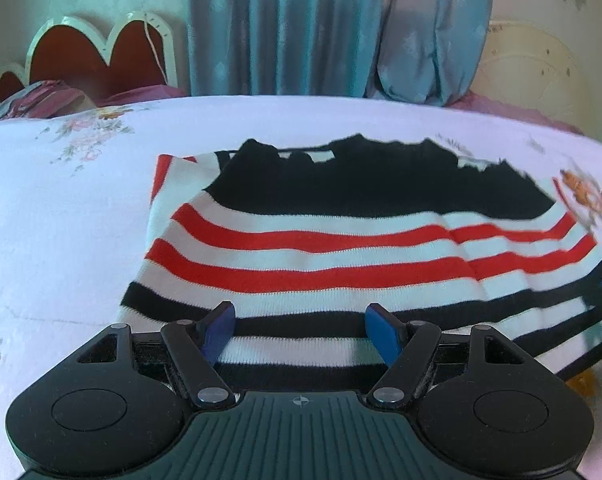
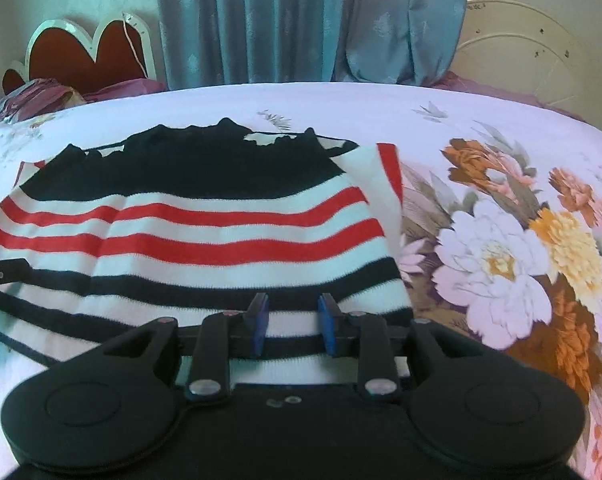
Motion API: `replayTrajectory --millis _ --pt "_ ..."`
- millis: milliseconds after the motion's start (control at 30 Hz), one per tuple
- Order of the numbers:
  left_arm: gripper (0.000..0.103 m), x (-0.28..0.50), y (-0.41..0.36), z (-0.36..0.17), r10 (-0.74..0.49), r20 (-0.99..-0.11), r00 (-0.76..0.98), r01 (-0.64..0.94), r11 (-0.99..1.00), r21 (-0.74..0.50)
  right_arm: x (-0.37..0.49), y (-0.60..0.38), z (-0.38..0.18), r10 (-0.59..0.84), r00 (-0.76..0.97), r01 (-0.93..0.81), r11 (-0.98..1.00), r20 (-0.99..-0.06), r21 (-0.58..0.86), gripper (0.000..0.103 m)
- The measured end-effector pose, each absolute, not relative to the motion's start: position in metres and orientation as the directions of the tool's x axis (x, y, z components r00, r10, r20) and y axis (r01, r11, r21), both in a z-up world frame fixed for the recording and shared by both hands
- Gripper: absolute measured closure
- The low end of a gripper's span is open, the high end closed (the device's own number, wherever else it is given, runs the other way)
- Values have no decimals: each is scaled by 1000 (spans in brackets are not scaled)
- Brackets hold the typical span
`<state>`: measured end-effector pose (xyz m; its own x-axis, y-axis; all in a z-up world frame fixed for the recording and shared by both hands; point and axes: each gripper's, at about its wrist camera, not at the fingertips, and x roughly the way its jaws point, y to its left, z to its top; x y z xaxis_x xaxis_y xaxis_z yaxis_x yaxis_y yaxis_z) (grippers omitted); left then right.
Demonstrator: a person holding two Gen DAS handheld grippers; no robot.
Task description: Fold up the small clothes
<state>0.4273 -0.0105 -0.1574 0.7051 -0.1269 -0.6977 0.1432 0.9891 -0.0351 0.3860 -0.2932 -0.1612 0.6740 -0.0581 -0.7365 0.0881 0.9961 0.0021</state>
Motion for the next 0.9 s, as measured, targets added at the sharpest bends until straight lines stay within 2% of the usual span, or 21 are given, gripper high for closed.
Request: replayTrajectory --millis 267,500,700,900 --pt "32 406 10 -160 -115 -693 712 118 992 -44 371 -280 -150 -32 692 69 997 -722 21 70" --pt "32 407 23 -180 -106 -720 686 113 993 -38 373 -282 -171 -94 651 76 995 -753 -58 70" --pt "32 408 20 -181 -97 -720 688 111 993 -28 371 -280 -175 -103 644 74 995 -758 -72 68" --pt "31 409 22 -175 -97 -736 670 84 995 -55 366 -266 -159 -12 674 43 999 -739 24 63"
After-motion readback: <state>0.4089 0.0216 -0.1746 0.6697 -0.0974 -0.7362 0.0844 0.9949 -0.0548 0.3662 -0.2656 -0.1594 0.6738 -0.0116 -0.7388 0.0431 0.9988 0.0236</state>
